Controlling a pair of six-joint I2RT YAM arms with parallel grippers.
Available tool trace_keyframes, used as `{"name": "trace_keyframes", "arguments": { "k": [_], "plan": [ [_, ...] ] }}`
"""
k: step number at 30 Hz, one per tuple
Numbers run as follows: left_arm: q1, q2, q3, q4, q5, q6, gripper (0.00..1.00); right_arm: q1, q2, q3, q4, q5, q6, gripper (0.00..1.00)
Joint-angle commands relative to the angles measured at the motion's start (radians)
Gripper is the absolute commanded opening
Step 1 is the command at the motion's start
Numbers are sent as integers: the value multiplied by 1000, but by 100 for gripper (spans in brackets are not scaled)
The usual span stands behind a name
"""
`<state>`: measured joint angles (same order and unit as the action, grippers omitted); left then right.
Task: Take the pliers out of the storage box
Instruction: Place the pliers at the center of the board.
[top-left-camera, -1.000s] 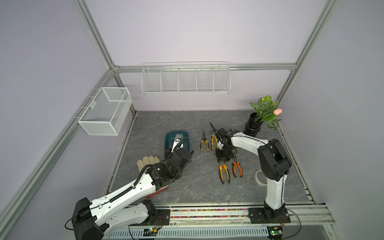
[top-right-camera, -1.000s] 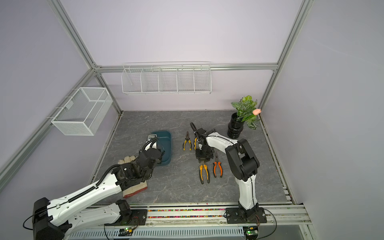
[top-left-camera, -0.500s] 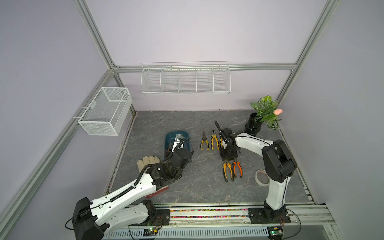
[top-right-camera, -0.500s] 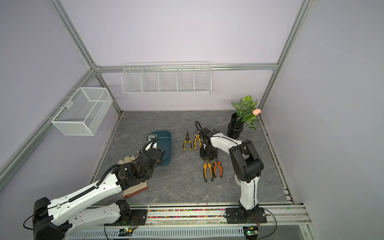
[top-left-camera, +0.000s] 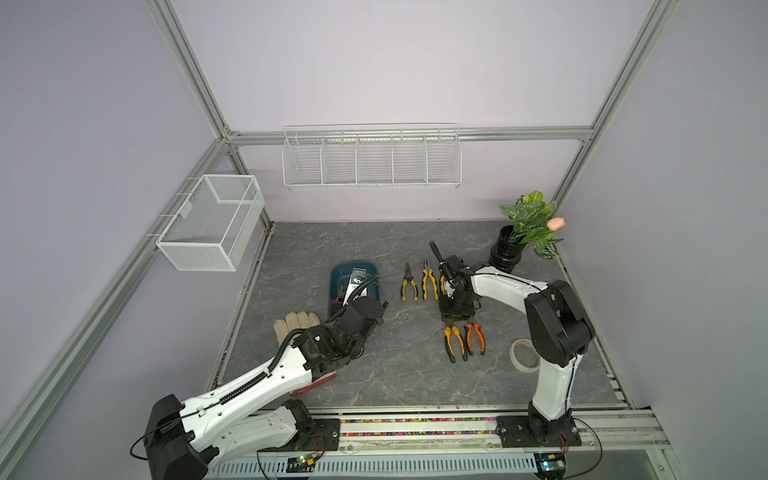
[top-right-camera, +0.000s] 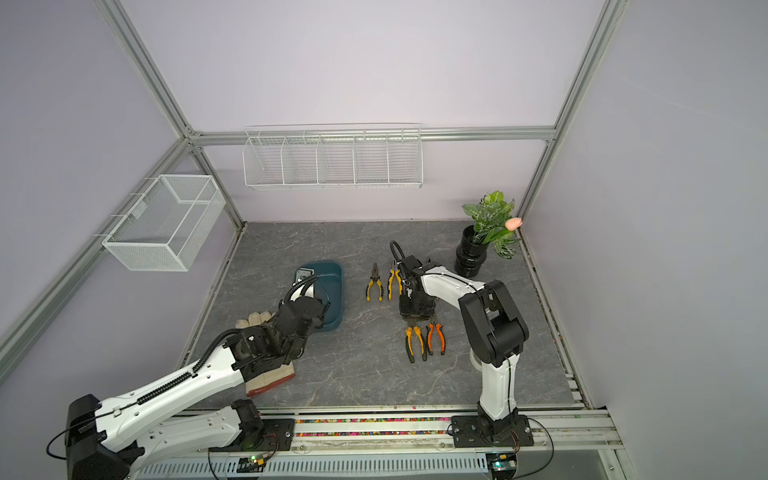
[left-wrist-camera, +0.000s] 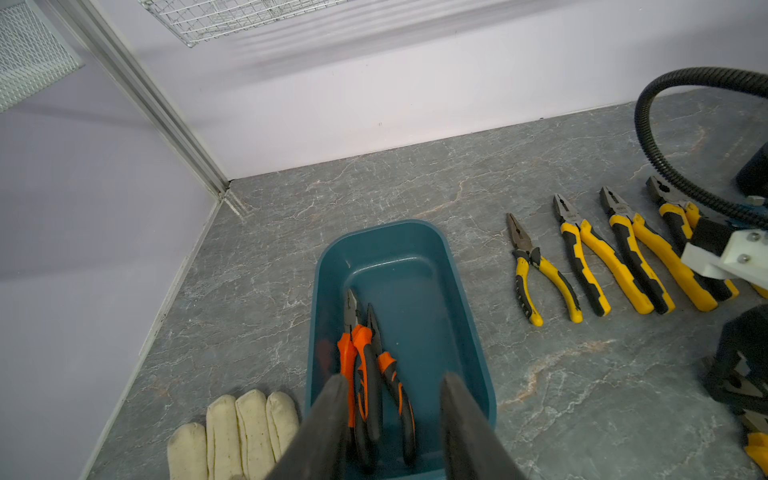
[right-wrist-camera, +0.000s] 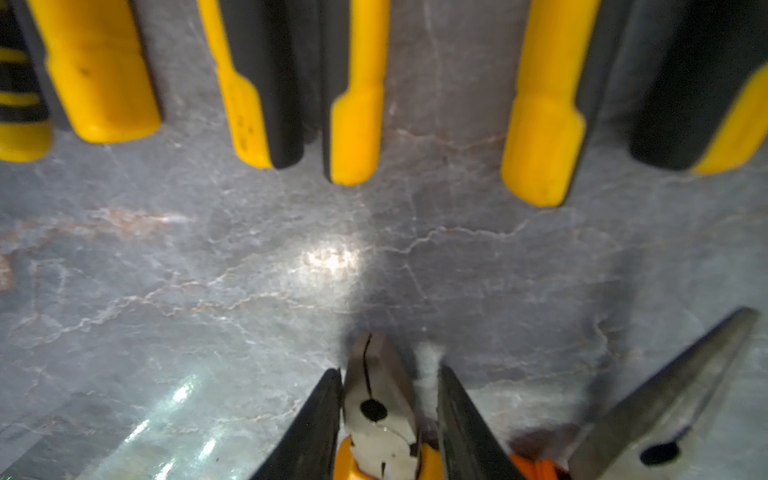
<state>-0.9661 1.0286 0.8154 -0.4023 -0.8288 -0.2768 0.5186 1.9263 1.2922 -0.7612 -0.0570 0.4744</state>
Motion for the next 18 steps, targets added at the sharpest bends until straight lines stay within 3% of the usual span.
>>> {"name": "trace_keyframes", "arguments": {
  "k": [1, 7, 11, 14, 18],
  "plan": [
    [1, -2, 24, -19, 4, -23, 39, -4, -17, -37, 3, 7, 7, 37],
    [2, 3, 24, -17, 8, -24, 39, -4, -32, -48, 8, 15, 16, 23],
    [2, 3, 24, -16, 12, -24, 39, -4, -33, -45, 8, 16, 18, 24],
    [1, 3, 24, -16, 14, -24, 39, -4, -31, -39, 8, 11, 17, 27],
    [2, 9, 20, -13, 21, -23, 40, -4, -34, -34, 8, 9, 12, 44]
  ]
}}
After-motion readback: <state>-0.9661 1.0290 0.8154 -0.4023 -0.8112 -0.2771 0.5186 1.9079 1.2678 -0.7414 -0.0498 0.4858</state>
